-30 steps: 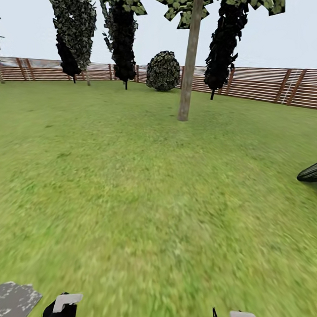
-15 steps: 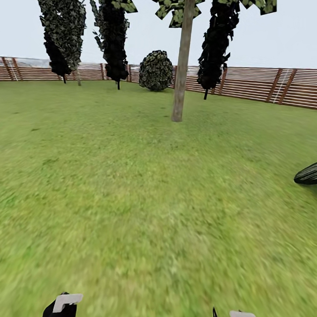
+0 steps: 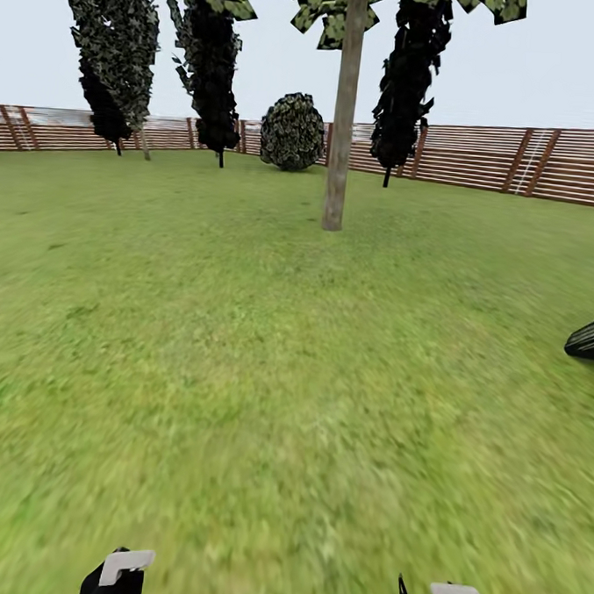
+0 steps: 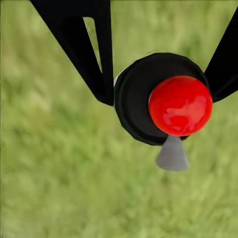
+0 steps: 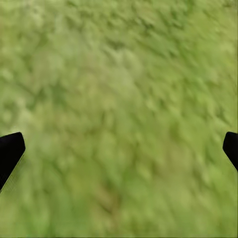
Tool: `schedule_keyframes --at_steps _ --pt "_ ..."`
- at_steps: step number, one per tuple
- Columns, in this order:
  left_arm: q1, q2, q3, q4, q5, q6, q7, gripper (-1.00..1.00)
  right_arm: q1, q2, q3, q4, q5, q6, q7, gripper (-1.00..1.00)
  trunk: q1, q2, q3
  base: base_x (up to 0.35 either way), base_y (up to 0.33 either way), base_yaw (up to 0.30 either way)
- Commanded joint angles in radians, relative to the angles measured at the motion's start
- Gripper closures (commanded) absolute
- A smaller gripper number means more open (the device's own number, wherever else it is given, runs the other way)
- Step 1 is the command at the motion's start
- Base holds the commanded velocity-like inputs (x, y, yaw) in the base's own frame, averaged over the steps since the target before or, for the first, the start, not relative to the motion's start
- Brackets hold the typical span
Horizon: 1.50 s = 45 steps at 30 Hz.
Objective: In the garden, pick up the pesticide atomizer on the floor and spray pesticide onto both trees until each tree trunk is fully covered.
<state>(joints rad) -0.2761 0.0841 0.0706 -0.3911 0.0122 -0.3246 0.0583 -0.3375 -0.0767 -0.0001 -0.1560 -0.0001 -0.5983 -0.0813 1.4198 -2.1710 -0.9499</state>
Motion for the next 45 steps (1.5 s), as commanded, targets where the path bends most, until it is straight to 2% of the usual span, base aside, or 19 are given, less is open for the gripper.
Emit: schedule_keyframes --at_steps 1,17,45 --pt "0.0 0.0 0.0 0.0 0.0 0.0 0.0 1.0 0.0 0.0 0.0 0.0 0.0 0.0 0.0 -1.0 0.0 0.0 0.0 0.339 0.0 0.0" --pt "0.0 0.0 0.0 0.0 0.0 0.001 0.0 1.0 0.0 -0.008 0.0 0.001 0.001 0.0 0.001 -1.0 0.0 0.0 0.0 0.339 0.0 0.0" --pt "0.0 0.0 0.001 0.0 0.0 0.0 0.0 1.0 0.0 -0.002 0.001 0.0 0.002 0.0 0.002 -1.0 0.0 0.0 0.0 0.339 0.0 0.0"
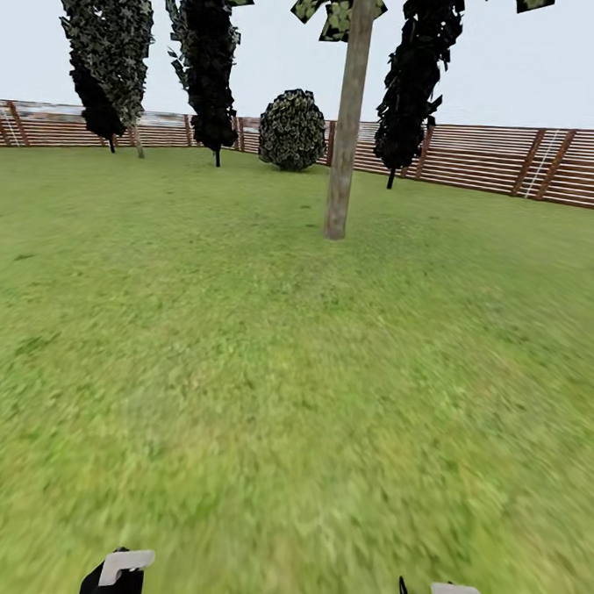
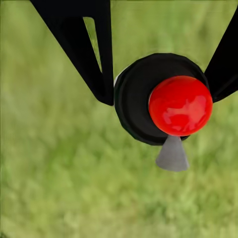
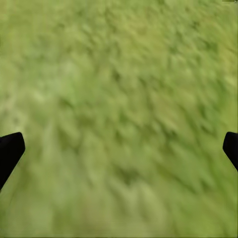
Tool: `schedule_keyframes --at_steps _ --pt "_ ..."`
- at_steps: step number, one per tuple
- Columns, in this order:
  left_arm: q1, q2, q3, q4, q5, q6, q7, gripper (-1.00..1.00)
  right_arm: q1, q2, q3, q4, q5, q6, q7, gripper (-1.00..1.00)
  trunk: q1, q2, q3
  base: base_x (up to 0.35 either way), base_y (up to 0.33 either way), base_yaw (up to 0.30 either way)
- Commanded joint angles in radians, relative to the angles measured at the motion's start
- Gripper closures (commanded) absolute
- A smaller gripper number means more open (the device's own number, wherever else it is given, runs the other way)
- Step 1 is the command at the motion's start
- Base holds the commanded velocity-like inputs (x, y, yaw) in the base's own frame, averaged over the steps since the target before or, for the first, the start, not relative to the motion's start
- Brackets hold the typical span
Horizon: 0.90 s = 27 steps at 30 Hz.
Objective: In the garden, pick up the pesticide atomizer on the floor and spray pesticide onto both trees until each tree trunk is fully covered.
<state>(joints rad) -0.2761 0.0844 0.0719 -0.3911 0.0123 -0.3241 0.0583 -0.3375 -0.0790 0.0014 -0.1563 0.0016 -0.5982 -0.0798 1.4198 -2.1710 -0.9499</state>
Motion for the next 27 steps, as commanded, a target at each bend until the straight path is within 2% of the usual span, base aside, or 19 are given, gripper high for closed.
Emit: schedule_keyframes --at_steps 1,10,27 --pt "0.0 0.0 0.0 0.0 0.0 0.0 0.0 1.0 0.0 0.0 0.0 0.0 0.0 0.0 0.0 -1.0 0.0 0.0 0.0 0.339 0.0 0.0" --pt "0.0 0.0 0.0 0.0 0.0 0.0 0.0 1.0 0.0 0.001 0.0 0.0 0.0 0.0 0.0 -1.0 0.0 0.0 0.0 0.339 0.0 -0.154" --pt "0.0 0.0 0.0 0.0 0.0 0.0 0.0 1.0 0.0 0.001 0.0 0.0 0.0 0.0 0.0 -1.0 0.0 0.0 0.0 0.339 0.0 -0.005"
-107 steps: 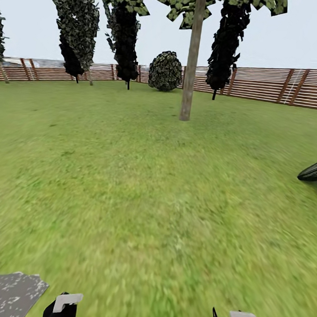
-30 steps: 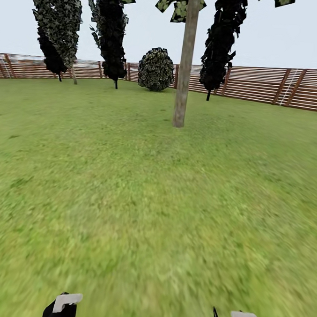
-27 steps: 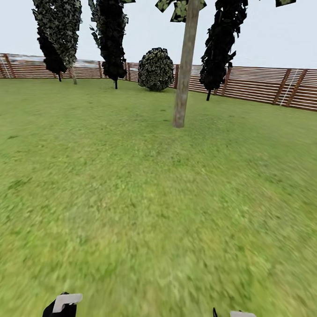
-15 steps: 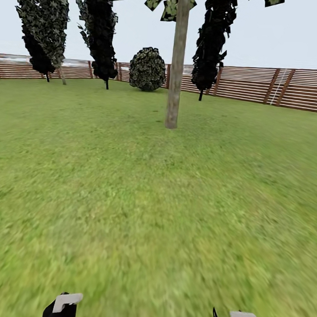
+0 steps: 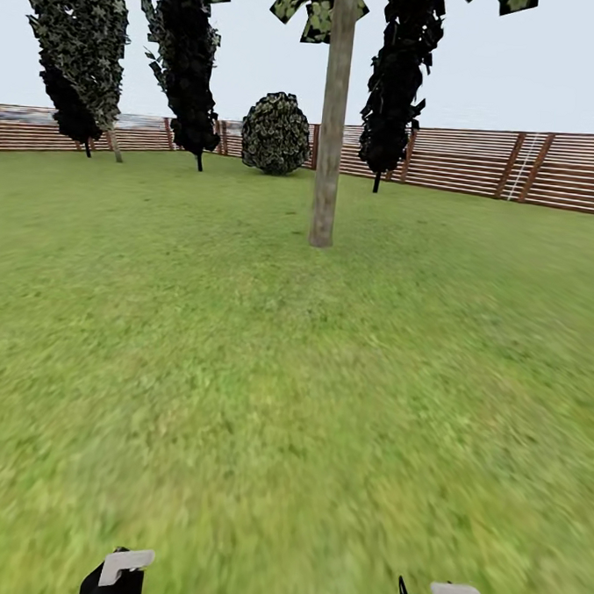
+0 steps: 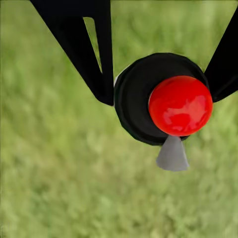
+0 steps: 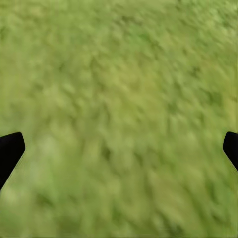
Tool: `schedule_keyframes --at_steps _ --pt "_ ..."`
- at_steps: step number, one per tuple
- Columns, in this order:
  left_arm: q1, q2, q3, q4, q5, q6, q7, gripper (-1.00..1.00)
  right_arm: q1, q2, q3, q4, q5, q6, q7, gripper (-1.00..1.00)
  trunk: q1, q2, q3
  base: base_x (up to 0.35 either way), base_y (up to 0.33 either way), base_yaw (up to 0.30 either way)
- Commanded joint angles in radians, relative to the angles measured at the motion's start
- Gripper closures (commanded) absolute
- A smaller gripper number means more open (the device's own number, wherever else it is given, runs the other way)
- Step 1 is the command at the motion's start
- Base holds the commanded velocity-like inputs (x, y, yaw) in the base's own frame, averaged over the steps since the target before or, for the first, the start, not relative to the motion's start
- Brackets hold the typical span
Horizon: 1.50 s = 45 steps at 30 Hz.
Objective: In the garden, pick up the pesticide atomizer on the floor and spray pesticide onto both trees until each tree trunk is fully covered.
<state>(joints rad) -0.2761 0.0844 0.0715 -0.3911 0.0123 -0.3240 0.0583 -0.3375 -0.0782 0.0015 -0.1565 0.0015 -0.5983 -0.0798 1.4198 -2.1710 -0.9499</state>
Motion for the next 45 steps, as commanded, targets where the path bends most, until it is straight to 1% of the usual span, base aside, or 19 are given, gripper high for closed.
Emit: schedule_keyframes --at_steps 1,20,27,45 --pt "0.0 0.0 0.0 0.0 0.0 0.0 0.0 1.0 0.0 0.0 0.0 0.0 0.0 0.0 0.0 -1.0 0.0 0.0 0.0 0.339 0.0 0.0" --pt "0.0 0.0 0.0 0.0 0.0 0.0 0.0 1.0 0.0 0.0 0.0 0.0 0.0 0.0 0.0 -1.0 0.0 0.0 0.0 0.339 0.0 -0.001" --pt "0.0 0.0 0.0 0.0 0.0 0.0 0.0 1.0 0.0 0.0 0.0 0.0 0.0 0.0 0.0 -1.0 0.0 0.0 0.0 0.339 0.0 -0.178" --pt "0.0 0.0 0.0 0.0 0.0 0.0 0.0 1.0 0.0 0.0 -0.002 0.0 0.0 0.0 0.0 -1.0 0.0 0.0 0.0 0.339 0.0 -0.006"
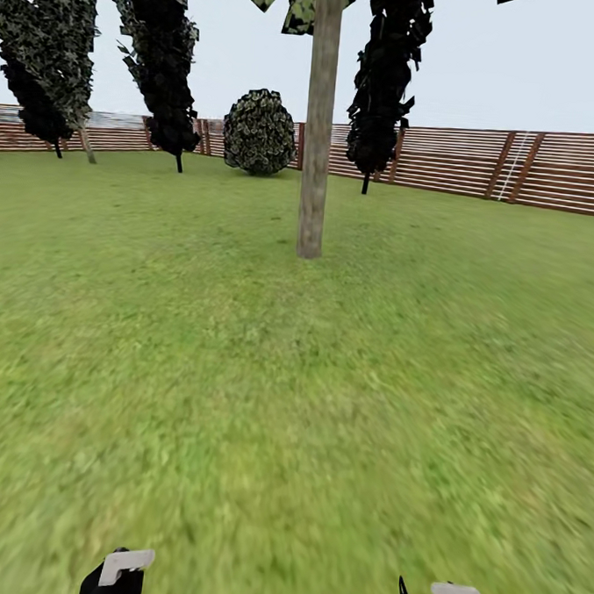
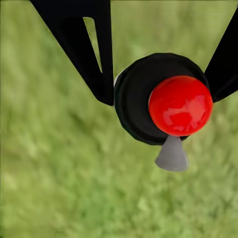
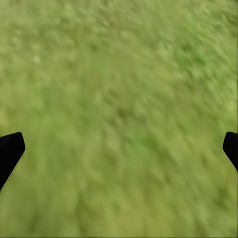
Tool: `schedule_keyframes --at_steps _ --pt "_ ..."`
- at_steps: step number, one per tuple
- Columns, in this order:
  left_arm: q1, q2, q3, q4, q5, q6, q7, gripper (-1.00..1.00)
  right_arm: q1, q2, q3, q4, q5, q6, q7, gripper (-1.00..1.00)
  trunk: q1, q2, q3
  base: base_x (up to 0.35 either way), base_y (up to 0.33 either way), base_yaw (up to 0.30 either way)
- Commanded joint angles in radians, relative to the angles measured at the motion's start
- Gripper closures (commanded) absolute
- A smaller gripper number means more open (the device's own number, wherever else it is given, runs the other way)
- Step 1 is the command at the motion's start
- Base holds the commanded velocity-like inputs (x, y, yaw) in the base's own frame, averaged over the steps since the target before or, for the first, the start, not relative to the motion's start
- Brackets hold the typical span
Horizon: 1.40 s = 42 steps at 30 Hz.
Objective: In the garden, pick up the pesticide atomizer on the floor and spray pesticide onto both trees until each tree trunk is fully covered.
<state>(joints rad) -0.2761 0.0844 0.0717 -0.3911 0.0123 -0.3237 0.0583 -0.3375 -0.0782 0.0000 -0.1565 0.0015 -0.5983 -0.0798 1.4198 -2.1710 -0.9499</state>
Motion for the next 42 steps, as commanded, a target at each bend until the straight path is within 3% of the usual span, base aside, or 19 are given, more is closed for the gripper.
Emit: schedule_keyframes --at_steps 1,42 --pt "0.0 0.0 0.0 0.0 0.0 0.0 0.0 1.0 0.0 0.0 0.0 0.0 0.0 0.0 0.0 -1.0 0.0 0.0 0.0 0.339 0.0 0.0" --pt "0.0 0.0 0.0 0.0 0.0 0.0 0.0 1.0 0.0 0.0 0.0 0.001 0.0 0.0 0.0 -1.0 0.0 0.0 0.0 0.339 0.0 0.0"
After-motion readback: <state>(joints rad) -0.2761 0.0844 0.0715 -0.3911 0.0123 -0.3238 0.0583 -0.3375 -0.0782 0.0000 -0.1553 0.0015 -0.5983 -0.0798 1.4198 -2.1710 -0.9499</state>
